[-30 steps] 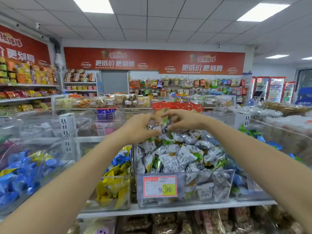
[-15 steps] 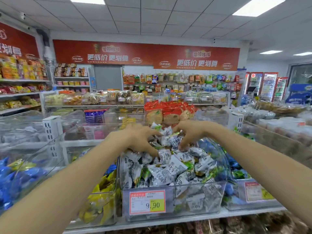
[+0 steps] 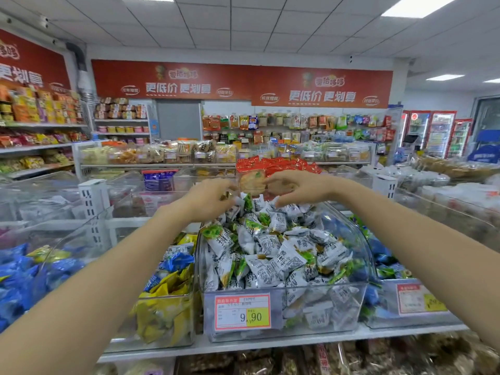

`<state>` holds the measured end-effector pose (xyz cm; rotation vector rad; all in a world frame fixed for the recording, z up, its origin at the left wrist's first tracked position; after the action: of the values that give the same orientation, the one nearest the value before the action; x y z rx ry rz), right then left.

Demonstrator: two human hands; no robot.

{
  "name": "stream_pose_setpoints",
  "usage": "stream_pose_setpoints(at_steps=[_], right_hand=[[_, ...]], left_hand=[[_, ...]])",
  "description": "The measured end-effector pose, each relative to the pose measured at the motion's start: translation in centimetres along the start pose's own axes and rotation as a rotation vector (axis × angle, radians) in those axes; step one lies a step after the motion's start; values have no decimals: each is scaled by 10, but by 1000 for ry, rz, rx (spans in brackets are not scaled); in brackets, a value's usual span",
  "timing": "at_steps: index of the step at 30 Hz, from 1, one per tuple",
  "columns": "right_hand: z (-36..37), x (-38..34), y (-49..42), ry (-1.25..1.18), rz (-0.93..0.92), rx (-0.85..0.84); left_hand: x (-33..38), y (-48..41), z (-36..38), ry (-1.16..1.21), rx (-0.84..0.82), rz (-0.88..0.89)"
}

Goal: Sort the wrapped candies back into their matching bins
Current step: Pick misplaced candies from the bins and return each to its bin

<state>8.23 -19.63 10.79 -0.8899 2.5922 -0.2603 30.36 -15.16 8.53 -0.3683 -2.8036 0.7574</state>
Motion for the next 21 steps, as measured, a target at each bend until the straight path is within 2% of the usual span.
stream_pose_setpoints(at_steps=[2,4,9,12,14,16,19,21], right_hand=[[16,-16,-5,-29,-80,-60],[34,-24,-10,45,-104,-145],[23,-3,-2,167,-76,-156],[11,9,4,220,-40,-176],[10,-2,2,218,-116,-82],[16,-24,-4,89,-197,-16],[42,-50,-11,9,-236,-160],[52,-49,-12,19,-198,-231]], left_hand=[[1,4,-4,47,2,-20],[3,8,-5,57,-45,-24],[3,17,-5,56,-159,-37],[1,24,-5,171,-208,-87],[-3,27,-6,233,-164,-128],[-10,29,-9,240,-49,-143],[-15,34,-16,237,119,-93],[-10,37,-22,262,136,-15]])
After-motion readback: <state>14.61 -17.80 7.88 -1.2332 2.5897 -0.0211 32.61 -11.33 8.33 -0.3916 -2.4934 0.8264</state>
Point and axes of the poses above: each hand's wrist, its own y-axis away from the middle knuckle, its own z-axis out of the palm, x = y × z, the point moved 1 cm from there along -y, towards the middle knuckle, and after that the axes turned 13 degrees about x, right-handed, at the moved point
